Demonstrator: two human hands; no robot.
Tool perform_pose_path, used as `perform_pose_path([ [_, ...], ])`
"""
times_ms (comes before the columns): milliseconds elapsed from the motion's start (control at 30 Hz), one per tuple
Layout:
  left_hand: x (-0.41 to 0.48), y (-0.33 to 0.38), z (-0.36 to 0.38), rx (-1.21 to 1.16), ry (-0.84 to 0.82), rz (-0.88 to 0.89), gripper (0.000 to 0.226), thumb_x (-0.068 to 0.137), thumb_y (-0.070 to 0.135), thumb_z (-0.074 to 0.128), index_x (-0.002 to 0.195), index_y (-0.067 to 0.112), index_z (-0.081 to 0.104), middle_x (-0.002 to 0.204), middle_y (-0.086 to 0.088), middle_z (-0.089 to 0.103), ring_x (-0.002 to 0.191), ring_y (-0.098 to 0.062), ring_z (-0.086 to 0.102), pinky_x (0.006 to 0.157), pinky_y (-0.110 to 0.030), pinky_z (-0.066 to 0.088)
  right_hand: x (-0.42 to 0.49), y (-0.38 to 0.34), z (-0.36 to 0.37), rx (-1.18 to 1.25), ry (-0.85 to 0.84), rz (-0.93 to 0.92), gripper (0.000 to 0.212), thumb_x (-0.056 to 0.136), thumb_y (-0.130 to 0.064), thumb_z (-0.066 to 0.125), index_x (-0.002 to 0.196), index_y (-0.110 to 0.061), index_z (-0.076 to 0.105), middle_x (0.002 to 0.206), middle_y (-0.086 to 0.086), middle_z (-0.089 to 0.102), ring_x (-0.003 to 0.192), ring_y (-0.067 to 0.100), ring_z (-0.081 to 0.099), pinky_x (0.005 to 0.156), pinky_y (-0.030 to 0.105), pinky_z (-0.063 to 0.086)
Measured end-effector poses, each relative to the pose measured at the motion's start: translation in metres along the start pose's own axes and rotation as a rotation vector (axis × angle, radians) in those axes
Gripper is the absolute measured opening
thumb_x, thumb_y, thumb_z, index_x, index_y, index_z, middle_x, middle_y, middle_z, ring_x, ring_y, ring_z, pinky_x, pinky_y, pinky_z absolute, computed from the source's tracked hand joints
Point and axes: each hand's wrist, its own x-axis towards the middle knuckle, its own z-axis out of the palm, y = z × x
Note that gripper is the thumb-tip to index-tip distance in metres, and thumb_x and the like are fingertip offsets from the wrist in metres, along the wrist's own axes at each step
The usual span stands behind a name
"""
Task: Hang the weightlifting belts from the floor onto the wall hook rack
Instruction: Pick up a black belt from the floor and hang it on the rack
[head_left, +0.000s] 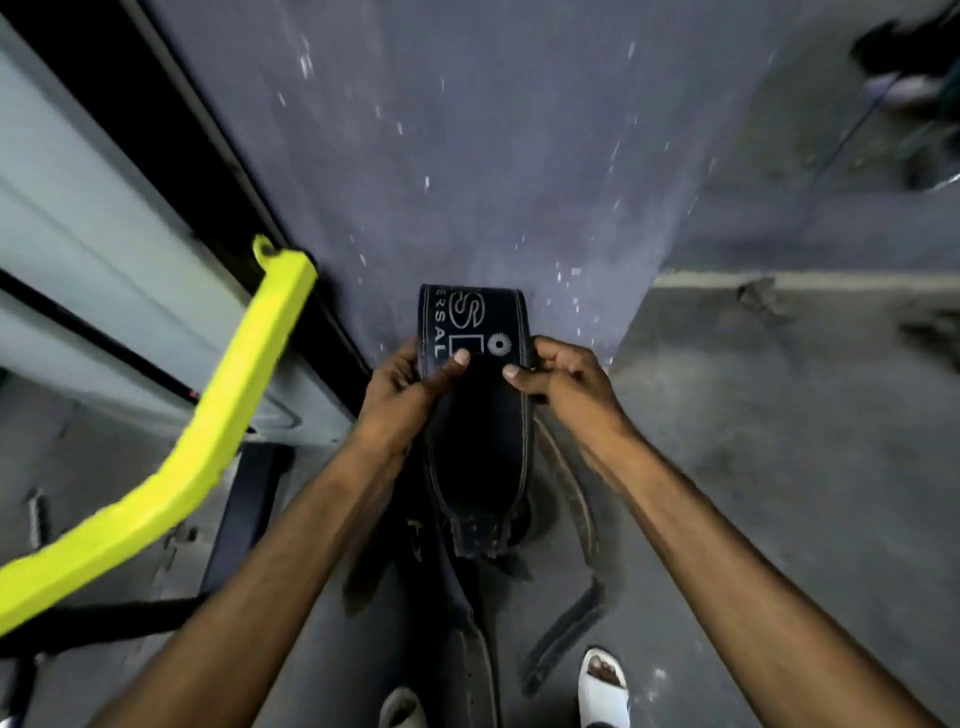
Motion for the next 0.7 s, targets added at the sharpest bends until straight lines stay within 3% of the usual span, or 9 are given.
perform_pose_path([
  [67, -0.012, 0.069, 0.001, 0.022, -0.052, 0.063, 0.029, 0.093, 0.004, 0.062, 0.121, -0.003, 0.064, 0.109, -0.013, 0.074, 0.091, -0.015, 0.072, 0.083, -0.027, 0.059, -0.010, -0.073, -0.003, 0.034, -0.013, -0.029, 0.021, 0.092, -0.009, 0.067, 0.107, 0.006, 0.069, 0.094, 0.014, 0.072, 0.086, 0.028, 0.065, 0.081, 0.035, 0.054],
  [167, -0.034, 0.177, 0.003, 0.084, -0.115, 0.219, 0.023, 0.093, 0.009, 0.064, 0.115, 0.004, 0.068, 0.116, -0.018, 0.072, 0.098, -0.022, 0.069, 0.092, -0.035, 0.055, -0.034, -0.180, 0.002, 0.042, 0.017, -0.163, 0.030, 0.095, -0.009, 0.064, 0.106, 0.018, 0.062, 0.088, 0.018, 0.062, 0.079, 0.024, 0.056, 0.068, 0.029, 0.048],
  [233, -0.048, 0.239, 0.004, 0.103, -0.122, 0.309, 0.021, 0.092, 0.011, 0.066, 0.112, 0.008, 0.069, 0.117, -0.017, 0.072, 0.099, -0.022, 0.068, 0.094, -0.036, 0.053, -0.052, -0.238, 0.007, 0.063, 0.069, -0.253, 0.027, 0.095, -0.007, 0.063, 0.106, 0.018, 0.063, 0.092, 0.018, 0.066, 0.083, 0.023, 0.059, 0.073, 0.030, 0.049],
  [333, -0.080, 0.322, 0.007, 0.142, -0.165, 0.428, 0.026, 0.091, 0.012, 0.068, 0.116, 0.006, 0.068, 0.112, -0.009, 0.075, 0.095, -0.013, 0.069, 0.086, -0.024, 0.054, -0.088, -0.325, 0.011, 0.107, 0.149, -0.358, 0.014, 0.094, -0.005, 0.061, 0.093, 0.005, 0.071, 0.090, 0.012, 0.073, 0.083, 0.019, 0.064, 0.081, 0.032, 0.051],
  [433, -0.122, 0.369, 0.011, 0.106, -0.181, 0.480, 0.019, 0.088, 0.012, 0.071, 0.107, 0.010, 0.072, 0.098, -0.001, 0.078, 0.086, -0.009, 0.071, 0.078, -0.018, 0.056, -0.124, -0.404, 0.012, 0.118, 0.205, -0.488, 0.018, 0.094, -0.005, 0.062, 0.079, -0.007, 0.070, 0.080, 0.007, 0.068, 0.071, 0.014, 0.057, 0.071, 0.028, 0.048],
  [533, -0.154, 0.383, 0.014, 0.150, -0.195, 0.548, 0.027, 0.080, 0.017, 0.079, 0.105, 0.011, 0.074, 0.102, -0.001, 0.078, 0.090, -0.010, 0.073, 0.084, -0.023, 0.057, -0.162, -0.471, 0.010, 0.107, 0.235, -0.607, 0.021, 0.095, -0.005, 0.061, 0.075, -0.010, 0.068, 0.068, -0.003, 0.063, 0.057, 0.003, 0.050, 0.058, 0.019, 0.041],
  [633, -0.176, 0.383, 0.017, 0.307, -0.259, 0.540, 0.028, 0.073, 0.033, 0.084, 0.078, 0.008, 0.073, 0.078, 0.004, 0.075, 0.068, -0.010, 0.066, 0.068, -0.026, 0.053, -0.201, -0.528, 0.003, 0.096, 0.249, -0.717, 0.022, 0.096, -0.007, 0.060, 0.076, -0.007, 0.069, 0.072, 0.001, 0.065, 0.063, 0.009, 0.052, 0.059, 0.021, 0.042],
  [700, -0.185, 0.389, 0.020, 0.352, -0.298, 0.524, 0.029, 0.075, 0.033, 0.084, 0.077, 0.007, 0.073, 0.077, 0.000, 0.076, 0.071, -0.013, 0.070, 0.068, -0.027, 0.054, -0.224, -0.556, 0.000, 0.082, 0.251, -0.790, 0.018, 0.096, -0.008, 0.059, 0.088, 0.003, 0.070, 0.079, 0.008, 0.063, 0.071, 0.014, 0.051, 0.062, 0.025, 0.040],
])
